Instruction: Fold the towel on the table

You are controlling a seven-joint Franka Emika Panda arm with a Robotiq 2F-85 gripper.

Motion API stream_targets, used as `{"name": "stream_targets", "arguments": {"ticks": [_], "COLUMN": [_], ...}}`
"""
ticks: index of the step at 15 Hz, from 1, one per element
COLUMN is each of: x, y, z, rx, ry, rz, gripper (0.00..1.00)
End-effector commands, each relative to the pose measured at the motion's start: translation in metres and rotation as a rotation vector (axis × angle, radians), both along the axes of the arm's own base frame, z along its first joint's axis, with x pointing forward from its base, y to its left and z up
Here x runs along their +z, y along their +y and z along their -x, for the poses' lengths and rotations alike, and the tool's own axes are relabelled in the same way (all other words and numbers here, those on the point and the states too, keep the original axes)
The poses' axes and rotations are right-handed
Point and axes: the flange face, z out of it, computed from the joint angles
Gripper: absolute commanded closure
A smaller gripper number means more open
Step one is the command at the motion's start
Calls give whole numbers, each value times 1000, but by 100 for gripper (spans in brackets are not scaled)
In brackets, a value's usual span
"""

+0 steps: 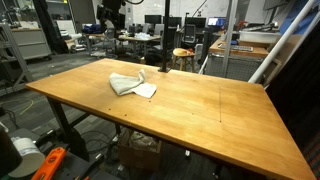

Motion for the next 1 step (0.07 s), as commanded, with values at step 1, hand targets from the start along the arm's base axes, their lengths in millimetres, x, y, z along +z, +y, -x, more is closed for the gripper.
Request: {"name": "stream_targets", "arguments": {"ticks": [1], "x": [0], "y": [0], "z": [0], "rx": [0], "ry": [1], "rz": [0], "gripper": [0]}}
